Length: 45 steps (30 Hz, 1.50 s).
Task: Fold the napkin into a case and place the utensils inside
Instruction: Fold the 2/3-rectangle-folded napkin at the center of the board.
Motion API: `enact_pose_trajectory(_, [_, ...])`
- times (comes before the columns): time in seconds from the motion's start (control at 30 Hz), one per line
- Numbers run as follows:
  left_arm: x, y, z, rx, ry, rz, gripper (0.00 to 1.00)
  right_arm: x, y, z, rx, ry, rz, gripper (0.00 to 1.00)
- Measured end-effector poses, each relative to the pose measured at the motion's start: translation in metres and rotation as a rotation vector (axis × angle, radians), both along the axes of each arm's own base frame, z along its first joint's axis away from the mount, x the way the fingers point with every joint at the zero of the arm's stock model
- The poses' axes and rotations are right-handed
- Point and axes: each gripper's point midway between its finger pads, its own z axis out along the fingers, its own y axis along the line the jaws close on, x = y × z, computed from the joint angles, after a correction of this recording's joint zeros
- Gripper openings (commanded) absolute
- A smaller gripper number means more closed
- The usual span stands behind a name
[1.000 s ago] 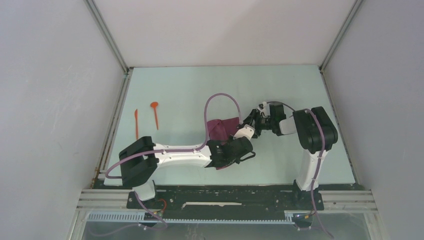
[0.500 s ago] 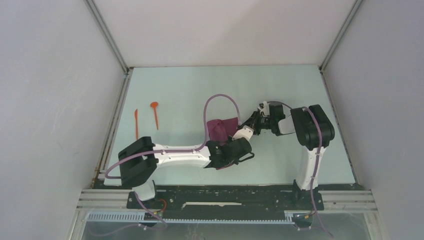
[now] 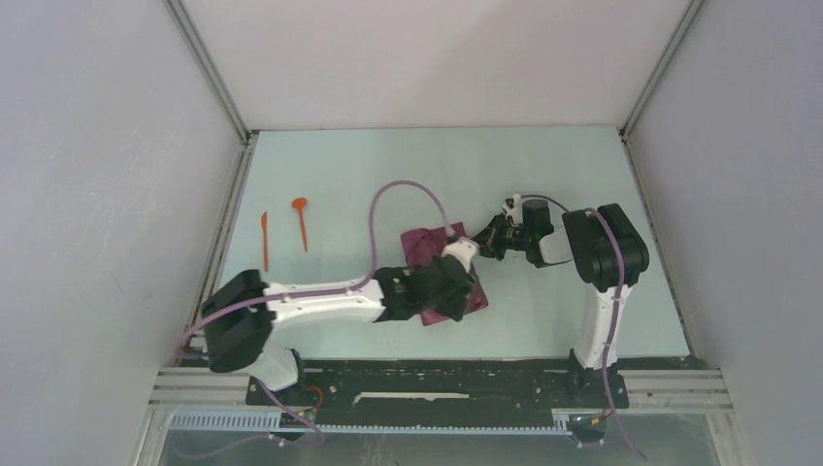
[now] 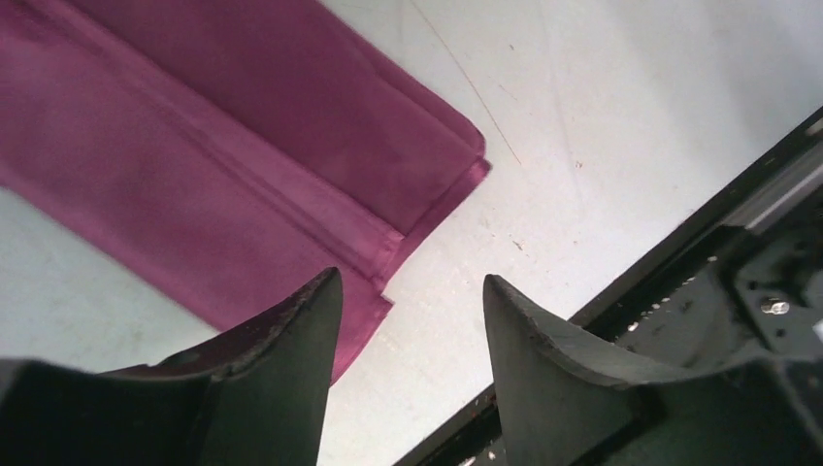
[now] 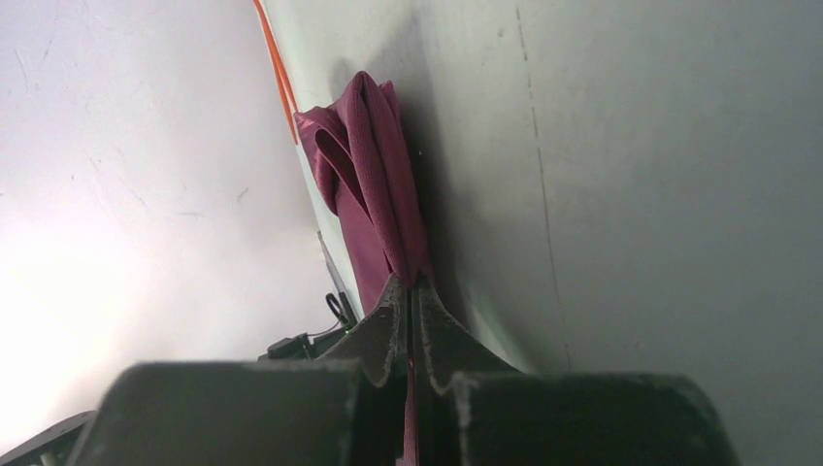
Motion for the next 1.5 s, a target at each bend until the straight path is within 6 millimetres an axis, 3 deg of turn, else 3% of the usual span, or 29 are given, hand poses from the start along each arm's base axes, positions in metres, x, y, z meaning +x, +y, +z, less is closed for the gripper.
enact_pose_trajectory(0.1, [0.012,0.021,0.023,-0.129,0.042,0.071,0.68,0.000,0.001,-0.002,-0.011,-0.003,-0.009,0.00])
enact_pose_trajectory(0.2, [0.042,0.054,0.047,-0.320,0.088,0.233,0.68,0.001,0.002,-0.002,-0.023,-0.010,-0.017,0.00])
enact_pose_trajectory(0.27, [0.067,0.083,0.048,-0.435,0.126,0.366,0.69,0.001,0.003,0.000,-0.035,-0.017,-0.021,0.00])
enact_pose_trajectory(0.37, [0.087,0.117,0.013,-0.492,0.217,0.531,0.70,0.001,0.006,0.006,-0.058,-0.039,-0.025,0.00])
enact_pose_trajectory(0.47, [0.076,0.130,-0.036,-0.462,0.350,0.605,0.67,-0.002,0.008,0.009,-0.108,-0.050,-0.027,0.00])
enact_pose_trajectory(0.53, [0.068,0.128,-0.053,-0.460,0.412,0.618,0.61,-0.004,0.012,0.012,-0.163,-0.059,-0.027,0.00])
enact_pose_trajectory(0.77, [0.081,0.100,-0.062,-0.604,0.502,0.608,0.36,-0.006,0.038,0.017,-0.416,-0.105,-0.028,0.00])
enact_pose_trajectory(0.93, [0.086,0.085,-0.067,-0.683,0.552,0.583,0.30,-0.012,0.052,0.017,-0.610,-0.111,-0.044,0.00])
enact_pose_trajectory(1.23, [0.088,0.084,-0.070,-0.771,0.584,0.568,0.30,-0.016,0.068,0.028,-0.915,-0.135,-0.132,0.00])
enact_pose_trajectory(1.37, [0.082,0.086,-0.069,-0.796,0.596,0.560,0.40,-0.019,0.073,0.022,-1.031,-0.121,-0.156,0.00])
enact_pose_trajectory(1.5, [0.077,0.087,-0.066,-0.823,0.599,0.548,0.42,-0.021,0.077,0.020,-1.116,-0.117,-0.177,0.00])
